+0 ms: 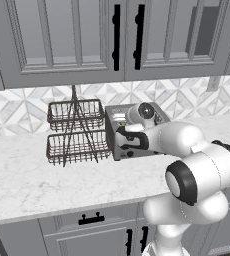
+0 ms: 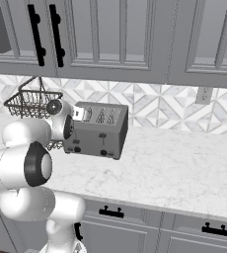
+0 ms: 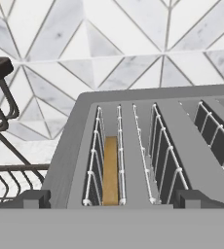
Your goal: Start the toaster. Once the lever pops up, take the bread to the plate on the dining counter.
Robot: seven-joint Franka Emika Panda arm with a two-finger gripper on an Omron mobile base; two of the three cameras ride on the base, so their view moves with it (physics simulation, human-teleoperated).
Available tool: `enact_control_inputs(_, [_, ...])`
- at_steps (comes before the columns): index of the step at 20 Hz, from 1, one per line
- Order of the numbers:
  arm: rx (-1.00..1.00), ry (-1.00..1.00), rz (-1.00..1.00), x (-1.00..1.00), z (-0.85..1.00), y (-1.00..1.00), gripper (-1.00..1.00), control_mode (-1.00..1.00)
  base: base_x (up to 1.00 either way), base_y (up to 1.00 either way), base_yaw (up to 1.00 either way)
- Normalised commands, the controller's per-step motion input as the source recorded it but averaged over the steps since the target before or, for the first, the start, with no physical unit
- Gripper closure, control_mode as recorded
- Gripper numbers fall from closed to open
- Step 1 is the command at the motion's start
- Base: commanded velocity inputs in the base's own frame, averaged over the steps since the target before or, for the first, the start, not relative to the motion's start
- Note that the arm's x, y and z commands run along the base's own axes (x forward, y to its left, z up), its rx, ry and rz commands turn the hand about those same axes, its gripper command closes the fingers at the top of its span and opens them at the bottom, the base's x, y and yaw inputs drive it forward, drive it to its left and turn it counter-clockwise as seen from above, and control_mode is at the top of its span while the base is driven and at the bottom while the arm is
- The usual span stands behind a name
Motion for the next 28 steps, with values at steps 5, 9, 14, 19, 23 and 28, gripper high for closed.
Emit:
enact_control_inputs(5, [0.0,0.0,0.0,0.0,0.0,0.0,-1.0,-1.0,0.0,0.0,0.0])
enact_control_inputs(9, [0.0,0.0,0.0,0.0,0.0,0.0,-1.0,-1.0,0.0,0.0,0.0])
enact_control_inputs(14, [0.0,0.0,0.0,0.0,0.0,0.0,-1.0,-1.0,0.0,0.0,0.0])
enact_control_inputs(19, [0.0,0.0,0.0,0.0,0.0,0.0,-1.0,-1.0,0.0,0.0,0.0])
enact_control_inputs(23, [0.0,0.0,0.0,0.0,0.0,0.0,-1.0,-1.0,0.0,0.0,0.0])
enact_control_inputs(28, [0.0,0.0,0.0,0.0,0.0,0.0,-1.0,-1.0,0.0,0.0,0.0])
